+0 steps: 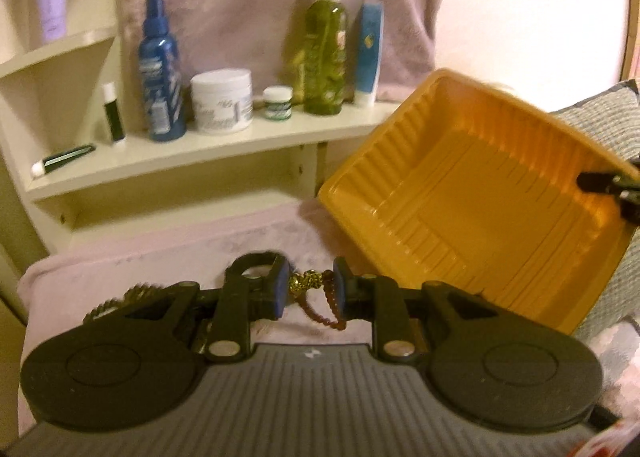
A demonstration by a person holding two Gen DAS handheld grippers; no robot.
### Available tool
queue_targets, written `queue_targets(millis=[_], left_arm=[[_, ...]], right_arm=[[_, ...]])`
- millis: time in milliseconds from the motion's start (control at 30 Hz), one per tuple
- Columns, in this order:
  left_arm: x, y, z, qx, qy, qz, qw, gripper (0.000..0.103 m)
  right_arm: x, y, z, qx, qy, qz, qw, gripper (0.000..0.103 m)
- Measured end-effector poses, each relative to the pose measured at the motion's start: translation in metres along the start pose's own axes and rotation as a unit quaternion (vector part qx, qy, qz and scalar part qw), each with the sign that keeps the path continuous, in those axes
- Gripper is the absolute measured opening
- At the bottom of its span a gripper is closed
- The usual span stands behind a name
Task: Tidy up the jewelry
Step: 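Carry the amber bracelet with the left gripper into the tray and release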
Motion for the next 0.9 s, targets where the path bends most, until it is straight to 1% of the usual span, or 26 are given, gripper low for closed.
queue_targets(millis=[133,300,433,567,700,833,900], left_arm=[[-0.017,-0.016,0.005,0.018,-0.010,0.008,0.9998,0.021],[-0.035,-0.044,0.013,0.049,-0.020,0.020,0.9984,0.021],[-0.040,-0.068,0.023,0.073,-0.021,0.028,0.9967,0.021],[-0.034,-0.088,0.036,0.097,-0.013,0.035,0.9946,0.021],[-0.017,-0.100,0.053,0.114,0.008,0.033,0.9929,0.021],[-0.003,-0.106,0.063,0.120,0.029,0.027,0.9920,0.022],[0.000,-0.105,0.064,0.117,0.033,0.024,0.9923,0.021]], right_arm=[[0.000,0.000,0.000,0.000,0.000,0.000,1.000,0.004],[-0.001,0.000,0.000,0.000,0.000,0.002,1.000,0.004],[-0.001,0.001,0.000,-0.001,0.000,0.004,1.000,0.004],[-0.001,0.001,0.001,-0.001,0.001,0.005,1.000,0.004],[-0.001,0.000,0.000,-0.001,0.002,0.007,1.000,0.004],[-0.001,0.001,0.000,-0.001,0.002,0.009,1.000,0.004],[0.000,0.000,0.000,-0.001,0.002,0.010,1.000,0.004]])
Point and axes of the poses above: each gripper's, at about its wrist camera, not at the fingertips, and z roughly the way its jaws point, y to its left, x to its underside, the point moved 8 cm from there along z, roughly the way its jaws point, and after that the axes turned 14 degrees about x, right-handed, at the moved point
